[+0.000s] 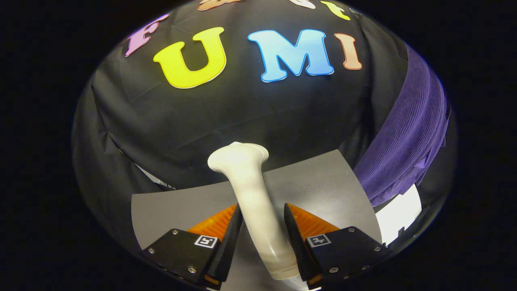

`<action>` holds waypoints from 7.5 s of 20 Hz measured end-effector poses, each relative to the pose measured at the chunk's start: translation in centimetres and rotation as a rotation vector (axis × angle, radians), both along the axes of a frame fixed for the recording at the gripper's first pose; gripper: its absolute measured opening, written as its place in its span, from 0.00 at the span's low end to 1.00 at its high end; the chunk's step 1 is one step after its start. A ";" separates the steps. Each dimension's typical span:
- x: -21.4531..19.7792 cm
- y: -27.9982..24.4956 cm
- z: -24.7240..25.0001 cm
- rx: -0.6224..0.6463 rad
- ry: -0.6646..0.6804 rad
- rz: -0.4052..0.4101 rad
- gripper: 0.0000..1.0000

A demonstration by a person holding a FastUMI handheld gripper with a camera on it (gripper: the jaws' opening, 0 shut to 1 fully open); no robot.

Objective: Iron the clothes twice with a garment steamer, once on the left side and once on the right side.

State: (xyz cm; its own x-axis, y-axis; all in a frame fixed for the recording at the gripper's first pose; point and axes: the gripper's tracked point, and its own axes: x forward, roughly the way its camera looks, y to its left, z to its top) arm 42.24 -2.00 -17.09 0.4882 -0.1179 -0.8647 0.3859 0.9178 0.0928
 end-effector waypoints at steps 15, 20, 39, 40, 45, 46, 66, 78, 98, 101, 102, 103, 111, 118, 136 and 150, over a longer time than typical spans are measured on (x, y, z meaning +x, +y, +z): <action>-1.0 0.4 2.3 -0.072 -0.055 0.149 0.29; -3.1 0.7 6.8 -0.085 -0.192 0.156 0.29; -22.3 -0.8 16.0 -0.186 -0.569 0.200 0.28; -23.2 -1.0 16.3 -0.195 -0.594 0.205 0.28; -28.6 -2.7 16.7 -0.220 -0.691 0.205 0.28; -29.6 -2.9 17.0 -0.227 -0.714 0.210 0.28; -29.3 -12.4 24.4 -0.395 -0.936 0.057 0.28; -22.8 -19.6 27.4 -0.451 -0.977 -0.051 0.28; -15.7 -29.0 21.2 -0.541 -0.850 -0.101 0.29; -15.9 -29.4 19.5 -0.534 -0.829 -0.103 0.29; -16.0 -29.5 19.0 -0.533 -0.824 -0.105 0.29; -16.2 -29.5 18.6 -0.532 -0.821 -0.106 0.29; -17.8 -29.6 14.3 -0.510 -0.761 -0.115 0.29; -19.3 -29.7 11.1 -0.486 -0.713 -0.122 0.29; -22.4 -29.7 1.2 -0.408 -0.599 -0.141 0.29; -26.6 -28.2 -8.6 -0.337 -0.443 -0.116 0.29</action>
State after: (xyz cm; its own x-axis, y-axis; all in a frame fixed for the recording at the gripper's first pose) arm 15.64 -30.23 -25.66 0.7630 -0.4267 -0.4855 0.4773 0.8785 -0.0220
